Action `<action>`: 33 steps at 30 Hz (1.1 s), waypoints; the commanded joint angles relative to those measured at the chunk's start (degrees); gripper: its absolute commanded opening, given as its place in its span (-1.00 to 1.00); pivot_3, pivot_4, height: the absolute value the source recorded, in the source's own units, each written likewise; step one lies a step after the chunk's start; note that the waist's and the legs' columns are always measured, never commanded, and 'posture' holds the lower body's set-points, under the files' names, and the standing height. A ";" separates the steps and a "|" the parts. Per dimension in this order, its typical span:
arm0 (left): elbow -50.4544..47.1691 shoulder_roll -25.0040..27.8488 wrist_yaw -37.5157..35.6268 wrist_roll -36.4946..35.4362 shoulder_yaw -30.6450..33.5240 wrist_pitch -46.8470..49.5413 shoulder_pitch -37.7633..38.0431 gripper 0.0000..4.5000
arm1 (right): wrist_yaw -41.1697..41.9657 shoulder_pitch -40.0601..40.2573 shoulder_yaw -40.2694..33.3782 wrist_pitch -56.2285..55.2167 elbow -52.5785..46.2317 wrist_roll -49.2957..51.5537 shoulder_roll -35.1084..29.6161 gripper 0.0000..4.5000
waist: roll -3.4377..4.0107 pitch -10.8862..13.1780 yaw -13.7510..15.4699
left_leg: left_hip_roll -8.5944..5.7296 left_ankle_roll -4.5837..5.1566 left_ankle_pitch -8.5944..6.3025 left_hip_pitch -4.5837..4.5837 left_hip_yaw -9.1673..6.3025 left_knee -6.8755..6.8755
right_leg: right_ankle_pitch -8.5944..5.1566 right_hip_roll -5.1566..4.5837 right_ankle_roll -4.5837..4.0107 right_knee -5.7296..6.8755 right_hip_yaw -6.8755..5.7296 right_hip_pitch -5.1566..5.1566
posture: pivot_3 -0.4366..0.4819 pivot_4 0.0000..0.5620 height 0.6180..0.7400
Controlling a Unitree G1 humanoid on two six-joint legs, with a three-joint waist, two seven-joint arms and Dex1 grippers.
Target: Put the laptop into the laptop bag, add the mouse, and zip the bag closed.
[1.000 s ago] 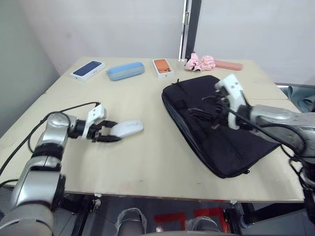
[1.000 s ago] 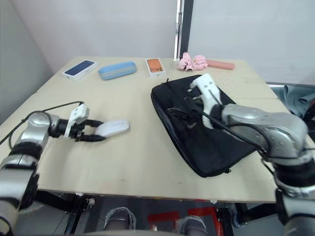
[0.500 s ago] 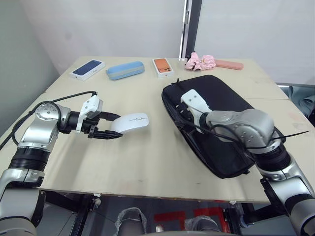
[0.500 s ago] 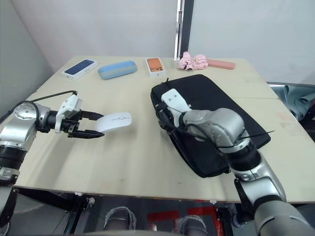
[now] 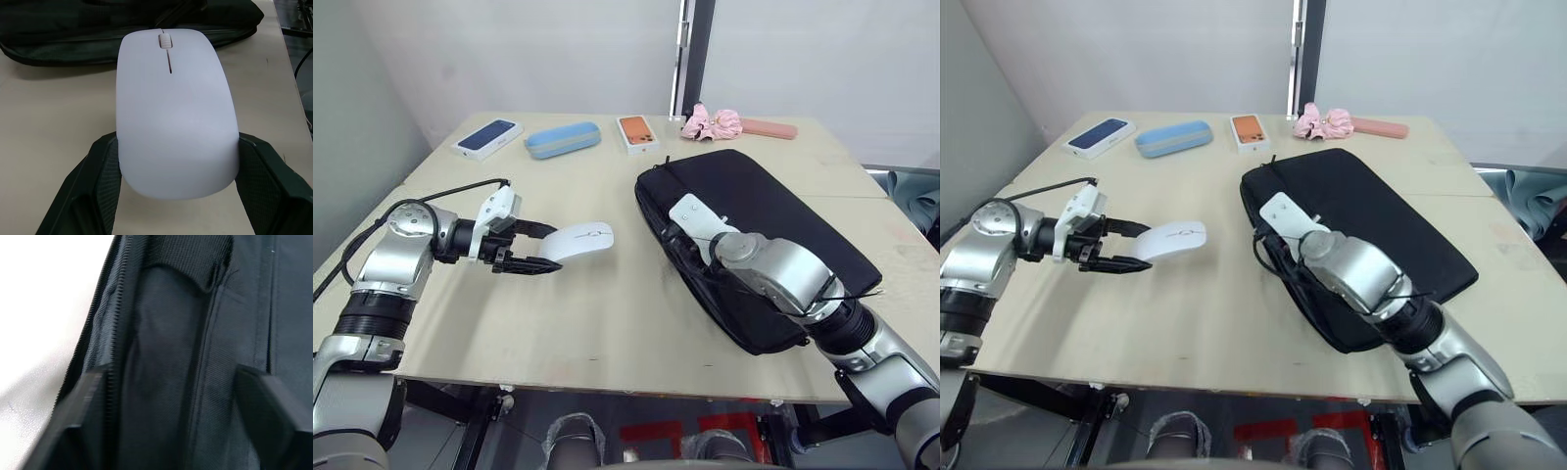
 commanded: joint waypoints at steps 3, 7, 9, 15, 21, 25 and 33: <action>-3.79 0.66 -0.43 -1.73 0.71 1.50 -1.31 0.22 | 1.94 1.94 -2.27 -1.60 0.08 -4.98 1.12 -0.42 | -0.02 -0.01 0.00 | 0.00 0.00 0.00 0.03 -0.01 0.07 | 0.01 0.00 0.00 0.07 0.01 0.04 | -0.05 -0.47 1.00; -4.18 -0.07 1.13 -1.82 0.94 2.12 -1.86 0.22 | 4.00 2.56 -3.76 -0.97 -1.07 -6.65 1.74 -0.99 | -0.02 -0.01 -0.02 | 0.00 0.01 0.01 0.18 0.00 0.24 | 0.00 -0.02 -0.01 0.35 0.10 0.07 | -0.05 -0.47 1.00; -4.04 -0.42 1.34 -2.02 0.78 2.24 -2.13 0.22 | 4.65 2.41 -4.54 -0.54 -1.21 -7.22 2.20 -0.99 | -0.02 -0.01 0.01 | -0.01 -0.01 0.03 0.26 0.00 0.26 | -0.01 -0.02 -0.03 0.45 0.12 0.09 | -0.05 -0.47 1.00; -3.69 -2.08 1.74 -1.76 -0.20 1.79 -2.72 0.22 | 8.39 -1.13 -15.18 5.75 -3.65 -4.43 7.36 -0.99 | -0.02 -0.01 -0.11 | -0.01 -0.08 0.11 0.33 0.00 0.26 | -0.03 -0.01 -0.06 0.63 0.16 0.08 | -0.05 -0.47 1.00; -2.60 -4.79 2.16 -0.97 -1.63 1.24 -4.00 0.22 | 15.14 -11.30 -34.04 15.35 -3.62 1.52 11.48 -0.99 | -0.01 0.00 -0.34 | 0.02 -0.07 0.12 0.29 0.01 0.27 | -0.04 0.03 -0.10 0.70 0.18 -0.01 | -0.05 -0.47 1.00; -0.89 -7.13 3.14 -0.69 -2.55 0.78 -5.52 0.22 | 17.72 -15.07 -40.34 15.84 -2.46 5.93 9.53 -0.99 | 0.00 0.00 -0.33 | 0.03 -0.08 0.13 0.28 0.03 0.21 | -0.07 0.05 -0.15 0.67 0.18 -0.05 | -0.05 -0.47 1.00; 11.77 -16.05 8.99 4.80 -5.78 -5.32 -12.68 0.22 | 16.64 -15.94 -43.45 15.84 -1.10 10.30 8.50 -0.99 | 0.01 0.01 -0.23 | 0.04 -0.07 0.14 0.22 0.06 0.17 | -0.08 0.08 -0.17 0.67 0.20 -0.14 | -0.05 -0.47 1.00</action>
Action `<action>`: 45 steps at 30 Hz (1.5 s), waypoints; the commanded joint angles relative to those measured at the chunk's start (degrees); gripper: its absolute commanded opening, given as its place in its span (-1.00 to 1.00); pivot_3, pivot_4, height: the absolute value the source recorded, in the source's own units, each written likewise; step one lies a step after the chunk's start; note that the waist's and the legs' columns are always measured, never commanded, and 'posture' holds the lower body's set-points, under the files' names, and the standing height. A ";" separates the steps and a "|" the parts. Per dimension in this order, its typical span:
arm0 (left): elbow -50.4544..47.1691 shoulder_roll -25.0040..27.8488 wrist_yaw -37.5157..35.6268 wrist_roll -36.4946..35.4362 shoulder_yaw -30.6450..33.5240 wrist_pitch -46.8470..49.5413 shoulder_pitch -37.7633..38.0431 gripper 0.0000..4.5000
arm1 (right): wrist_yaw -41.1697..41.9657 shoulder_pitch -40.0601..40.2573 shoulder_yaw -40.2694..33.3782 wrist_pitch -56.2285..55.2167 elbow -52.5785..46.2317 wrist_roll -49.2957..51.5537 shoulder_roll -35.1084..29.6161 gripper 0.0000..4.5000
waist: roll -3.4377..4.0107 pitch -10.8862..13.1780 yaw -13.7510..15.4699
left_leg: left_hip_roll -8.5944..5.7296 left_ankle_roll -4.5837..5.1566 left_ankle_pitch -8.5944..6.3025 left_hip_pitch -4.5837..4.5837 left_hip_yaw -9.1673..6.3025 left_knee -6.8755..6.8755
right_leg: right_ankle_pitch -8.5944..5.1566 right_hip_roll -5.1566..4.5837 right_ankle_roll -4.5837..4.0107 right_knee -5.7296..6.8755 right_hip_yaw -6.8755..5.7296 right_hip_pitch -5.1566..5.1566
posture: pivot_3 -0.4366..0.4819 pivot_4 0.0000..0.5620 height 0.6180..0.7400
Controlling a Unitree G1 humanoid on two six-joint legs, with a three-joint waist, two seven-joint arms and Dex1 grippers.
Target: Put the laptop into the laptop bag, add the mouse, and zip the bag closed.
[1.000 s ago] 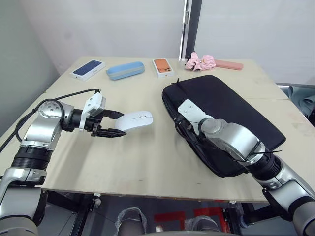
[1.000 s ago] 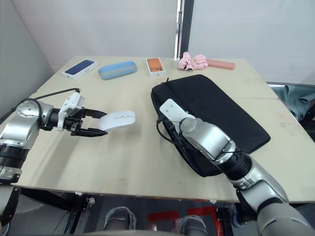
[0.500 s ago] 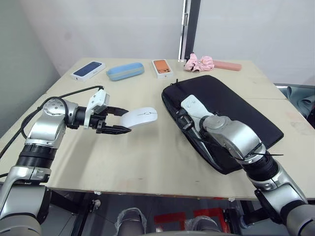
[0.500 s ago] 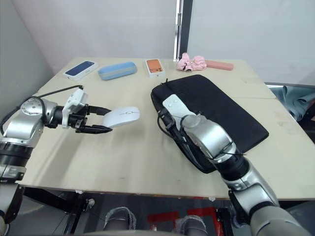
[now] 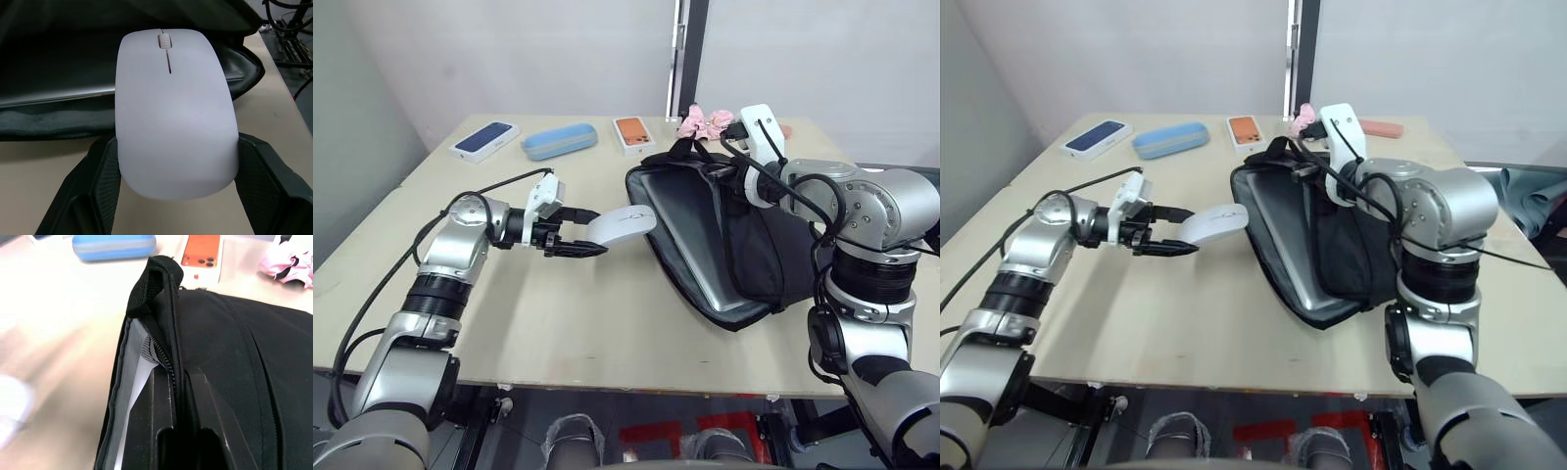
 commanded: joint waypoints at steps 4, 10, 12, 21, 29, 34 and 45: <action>13.92 -9.55 7.52 7.12 -2.98 -8.06 -8.92 0.22 | -1.31 -2.14 -0.69 0.26 -2.29 2.43 1.04 -0.99 | 0.00 0.00 0.55 | -0.02 0.02 0.01 -0.09 -0.02 0.06 | 0.03 -0.03 0.02 -0.01 -0.01 0.00 | -0.05 -0.47 1.00; 22.90 -16.12 13.03 10.16 -3.01 -11.44 -13.55 0.22 | -3.66 -1.05 -1.23 0.26 -3.03 3.54 2.24 -0.99 | -0.01 0.00 0.37 | -0.02 0.05 0.02 -0.20 -0.03 0.06 | 0.07 -0.02 0.08 -0.03 -0.02 -0.08 | -0.05 -0.47 1.00; 26.41 -18.30 15.34 11.92 -3.72 -13.52 -14.75 0.22 | -4.52 -0.73 -1.28 0.26 -3.29 3.78 2.51 -0.99 | -0.01 0.00 0.49 | -0.02 0.05 0.02 -0.23 -0.04 0.06 | 0.25 -0.02 0.40 -0.03 -0.04 -0.09 | -0.05 -0.47 1.00; 38.36 -25.78 24.95 15.90 -2.81 -21.17 -18.96 0.22 | -6.34 -0.41 -1.45 0.26 -4.33 5.36 3.50 -0.99 | -0.01 0.01 0.93 | -0.03 0.07 0.03 -0.26 -0.05 0.11 | 0.28 -0.04 0.43 -0.03 -0.01 -0.09 | -0.05 -0.47 1.00; 42.66 -30.46 27.57 16.38 -1.51 -24.01 -21.15 0.22 | -8.36 0.01 -1.59 0.26 -4.77 6.72 4.61 -0.99 | -0.02 0.01 1.02 | -0.03 0.08 0.03 -0.26 -0.04 0.11 | 0.30 -0.04 0.45 -0.02 -0.01 -0.10 | -0.05 -0.47 1.00; 45.46 -32.75 32.01 17.24 -0.57 -25.04 -23.13 0.22 | -9.50 0.11 -1.52 0.26 -4.95 7.08 5.45 -0.99 | -0.02 0.01 0.98 | -0.03 0.08 0.03 -0.26 -0.04 0.11 | 0.29 -0.04 0.43 -0.02 0.00 -0.10 | -0.05 -0.47 1.00; 45.72 -33.41 31.74 16.51 1.73 -24.23 -21.83 0.99 | -11.51 0.83 -2.14 0.26 -5.42 8.75 5.64 -1.00 | -0.02 0.01 1.08 | -0.03 0.08 0.03 -0.26 -0.04 0.10 | 0.31 -0.04 0.48 -0.03 -0.01 -0.10 | -0.05 -0.47 1.00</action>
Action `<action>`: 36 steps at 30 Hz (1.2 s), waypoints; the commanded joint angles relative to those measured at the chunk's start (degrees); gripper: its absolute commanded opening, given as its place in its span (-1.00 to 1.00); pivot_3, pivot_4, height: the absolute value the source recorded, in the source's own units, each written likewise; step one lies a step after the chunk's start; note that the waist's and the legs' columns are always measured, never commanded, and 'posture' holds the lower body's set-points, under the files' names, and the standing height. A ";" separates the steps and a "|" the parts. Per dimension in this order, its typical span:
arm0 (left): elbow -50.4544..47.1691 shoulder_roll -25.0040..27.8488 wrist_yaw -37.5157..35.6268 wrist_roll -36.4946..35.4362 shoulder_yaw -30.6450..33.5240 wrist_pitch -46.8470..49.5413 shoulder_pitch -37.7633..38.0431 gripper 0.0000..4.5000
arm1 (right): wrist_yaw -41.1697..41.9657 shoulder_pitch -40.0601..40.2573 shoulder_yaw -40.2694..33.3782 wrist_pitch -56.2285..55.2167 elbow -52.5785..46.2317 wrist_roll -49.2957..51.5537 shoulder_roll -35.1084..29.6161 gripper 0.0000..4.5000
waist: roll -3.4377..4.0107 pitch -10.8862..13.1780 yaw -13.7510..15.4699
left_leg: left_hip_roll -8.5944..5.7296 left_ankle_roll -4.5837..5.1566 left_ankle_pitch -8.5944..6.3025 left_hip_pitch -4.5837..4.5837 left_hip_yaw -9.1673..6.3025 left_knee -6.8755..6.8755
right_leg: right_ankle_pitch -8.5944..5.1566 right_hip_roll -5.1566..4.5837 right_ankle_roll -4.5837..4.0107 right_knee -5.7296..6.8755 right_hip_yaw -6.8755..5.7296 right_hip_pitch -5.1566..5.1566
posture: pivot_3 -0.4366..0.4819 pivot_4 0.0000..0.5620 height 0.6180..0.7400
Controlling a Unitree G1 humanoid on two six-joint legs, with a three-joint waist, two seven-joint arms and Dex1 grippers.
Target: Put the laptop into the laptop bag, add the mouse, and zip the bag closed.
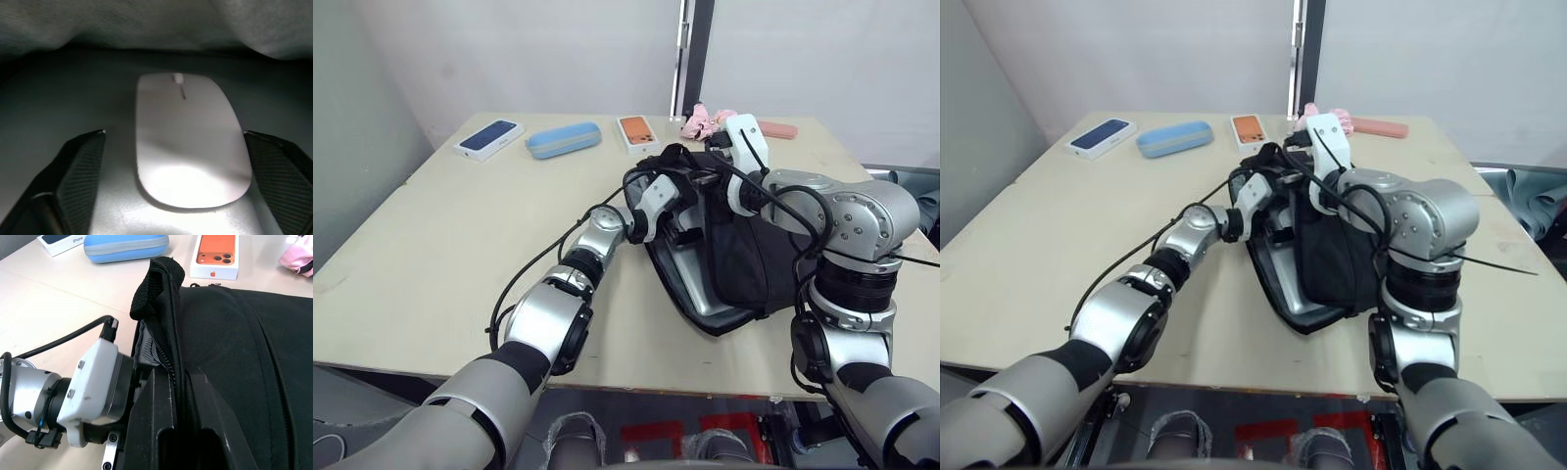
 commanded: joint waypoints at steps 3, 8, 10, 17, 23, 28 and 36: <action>-3.38 0.99 -3.46 -2.90 3.37 -1.56 0.61 0.99 | 0.31 -1.23 -1.88 0.26 -3.39 2.29 -0.13 -1.00 | 0.00 0.00 0.03 | 0.00 0.00 0.00 0.00 0.00 0.00 | -0.01 0.00 -0.01 -0.01 0.00 0.00 | -0.05 -0.47 1.00; -11.12 4.51 -12.72 -8.05 6.33 2.33 4.79 0.99 | 1.01 -1.04 -2.24 0.26 -3.03 2.39 -1.56 -1.00 | 0.00 0.00 0.08 | 0.00 0.00 0.00 0.00 0.00 -0.01 | -0.07 0.00 -0.13 0.00 -0.01 0.00 | -0.05 -0.47 1.00; -17.17 7.40 -17.34 -10.25 6.53 6.11 7.77 0.99 | 1.75 -0.77 -2.45 0.26 -2.99 2.57 -2.14 -1.00 | 0.00 0.00 0.07 | 0.00 0.00 0.00 0.00 0.00 -0.01 | -0.11 0.00 -0.20 -0.01 -0.01 0.00 | -0.05 -0.47 1.00; -37.18 19.42 -28.23 -17.24 6.66 22.33 15.08 0.99 | 12.61 2.92 2.41 -5.73 -6.12 4.45 -8.26 -1.00 | 0.01 0.01 0.73 | 0.01 0.00 -0.01 -0.02 -0.02 -0.04 | -0.28 -0.01 -0.48 -0.05 -0.06 0.00 | -0.05 -0.47 1.00; -44.12 35.29 -35.83 -20.39 8.48 31.24 16.14 0.99 | 35.94 11.63 9.13 -25.35 -6.81 4.33 -21.40 -1.00 | 0.03 0.01 0.38 | 0.06 -0.04 -0.03 0.00 -0.02 -0.17 | -0.31 0.04 -0.48 -0.08 -0.10 -0.05 | -0.05 -0.47 1.00; -42.88 41.61 -35.78 -20.44 10.35 31.96 14.10 0.99 | 50.91 14.03 13.02 -38.25 -4.90 2.35 -27.48 -1.00 | 0.02 0.01 0.17 | 0.05 -0.03 -0.03 -0.01 -0.02 -0.06 | -0.33 0.01 -0.52 0.00 -0.09 -0.04 | -0.05 -0.47 1.00; -45.16 45.71 -36.78 -20.16 9.32 32.24 15.91 0.99 | 61.75 11.90 20.30 -48.63 1.82 -3.84 -28.68 -1.00 | 0.02 0.01 -1.02 | 0.07 0.31 -0.18 -0.01 -0.01 0.12 | -0.35 0.01 -0.59 0.18 -0.06 -0.05 | -0.05 -0.47 1.00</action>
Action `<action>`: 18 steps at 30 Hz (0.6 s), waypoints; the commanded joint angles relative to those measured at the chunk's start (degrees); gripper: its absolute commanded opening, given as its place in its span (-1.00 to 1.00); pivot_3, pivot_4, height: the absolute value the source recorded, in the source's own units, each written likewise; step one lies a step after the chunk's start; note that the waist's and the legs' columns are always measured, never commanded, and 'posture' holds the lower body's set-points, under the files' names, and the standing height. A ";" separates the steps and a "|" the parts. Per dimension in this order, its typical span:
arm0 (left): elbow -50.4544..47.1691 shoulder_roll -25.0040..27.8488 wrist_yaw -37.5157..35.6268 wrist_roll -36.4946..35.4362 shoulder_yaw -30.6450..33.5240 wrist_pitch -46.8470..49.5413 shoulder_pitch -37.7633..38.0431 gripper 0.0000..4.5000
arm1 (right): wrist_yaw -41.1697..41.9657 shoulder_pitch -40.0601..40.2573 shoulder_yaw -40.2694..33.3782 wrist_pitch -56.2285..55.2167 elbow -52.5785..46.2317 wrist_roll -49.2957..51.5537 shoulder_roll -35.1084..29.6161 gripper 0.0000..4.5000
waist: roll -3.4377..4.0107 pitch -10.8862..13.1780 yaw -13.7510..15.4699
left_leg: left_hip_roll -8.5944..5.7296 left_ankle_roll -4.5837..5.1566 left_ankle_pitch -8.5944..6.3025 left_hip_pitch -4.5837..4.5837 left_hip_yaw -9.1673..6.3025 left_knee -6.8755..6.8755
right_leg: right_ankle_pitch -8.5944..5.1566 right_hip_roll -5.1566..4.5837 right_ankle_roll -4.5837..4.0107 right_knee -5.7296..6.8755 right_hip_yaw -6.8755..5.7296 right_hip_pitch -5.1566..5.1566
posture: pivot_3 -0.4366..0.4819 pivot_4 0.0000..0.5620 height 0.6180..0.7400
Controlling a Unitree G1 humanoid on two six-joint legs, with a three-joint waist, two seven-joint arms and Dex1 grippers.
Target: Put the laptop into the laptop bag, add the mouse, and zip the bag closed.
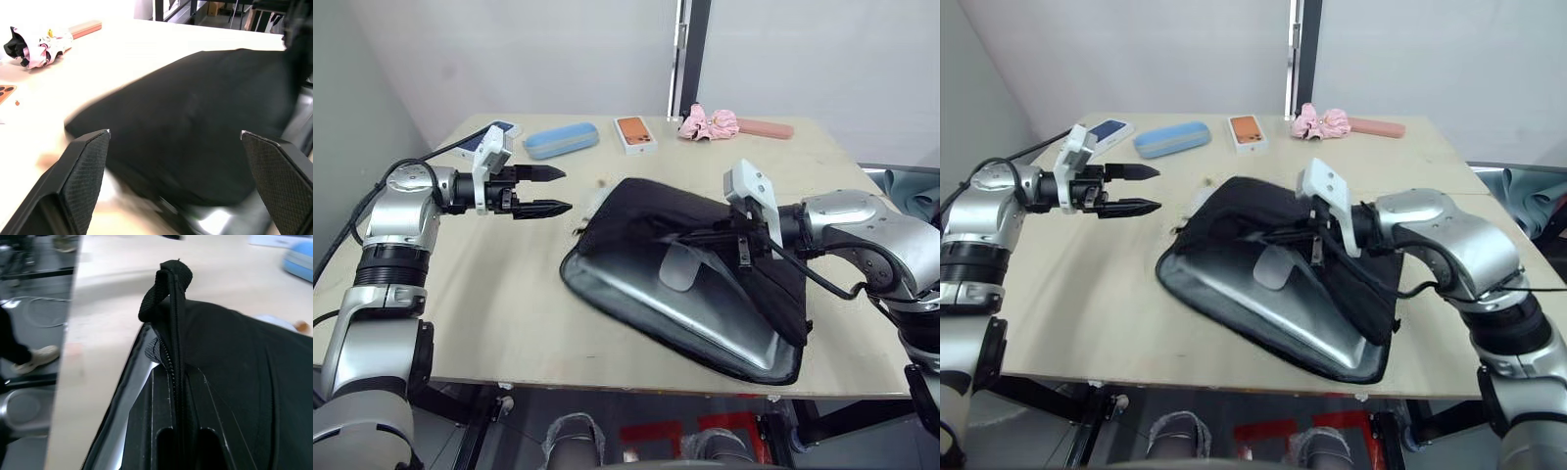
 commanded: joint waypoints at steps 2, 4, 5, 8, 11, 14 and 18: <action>-4.34 3.02 -1.67 -0.44 0.20 -0.11 1.97 0.99 | 1.94 -3.08 5.34 -6.35 4.36 -6.79 0.86 -1.00 | -0.01 -0.01 -0.36 | 0.00 0.03 -0.01 0.02 -0.01 0.04 | 0.01 0.00 -0.01 0.07 0.01 0.00 | -0.05 -0.47 1.00; -6.50 3.63 -2.19 -0.65 -0.18 0.13 3.51 0.99 | -1.04 -3.82 9.30 -5.37 6.79 -11.06 2.26 -1.00 | -0.01 -0.01 -0.44 | 0.01 0.06 0.00 0.05 -0.01 0.05 | 0.01 -0.01 -0.03 0.12 0.01 0.01 | -0.05 -0.47 1.00; -7.63 3.98 -2.49 -1.04 -0.21 0.65 4.19 0.99 | -2.64 -4.13 10.52 -3.98 8.09 -12.37 3.26 -1.00 | -0.01 -0.01 -0.41 | 0.01 0.07 0.01 0.09 -0.01 0.06 | 0.02 -0.01 -0.03 0.15 0.02 0.03 | -0.05 -0.47 1.00; -10.29 6.05 -4.43 -2.24 -0.52 3.29 6.13 1.00 | -2.89 -3.52 10.94 -1.73 7.98 -12.31 4.34 -0.83 | -0.01 -0.01 -0.26 | 0.00 0.11 0.07 0.05 -0.02 0.11 | 0.05 -0.01 -0.09 0.18 0.02 0.01 | -0.05 -0.47 1.00; -11.99 8.89 -5.91 -2.69 -1.82 3.84 8.45 1.00 | -0.68 -1.78 10.25 -0.56 5.50 -10.50 2.99 -0.40 | -0.01 -0.01 0.02 | 0.00 0.12 0.07 0.01 -0.02 0.12 | 0.04 -0.02 -0.10 0.14 0.01 0.00 | -0.05 -0.47 1.00; -12.58 10.61 -6.23 -3.09 -2.93 3.70 9.50 1.00 | 0.80 -0.71 8.23 0.50 4.18 -8.63 1.26 0.08 | -0.01 -0.01 0.33 | -0.01 0.12 0.06 0.00 -0.02 0.01 | 0.00 -0.02 -0.16 0.05 -0.02 0.00 | -0.05 -0.47 1.00; -9.97 10.84 -6.23 -1.13 -4.35 -0.13 9.27 1.00 | 4.42 1.97 0.41 3.21 0.38 -2.71 -5.05 0.64 | -0.01 -0.01 0.69 | -0.02 0.13 0.06 0.01 -0.02 0.04 | 0.00 -0.03 -0.16 0.07 0.00 0.01 | -0.05 -0.47 1.00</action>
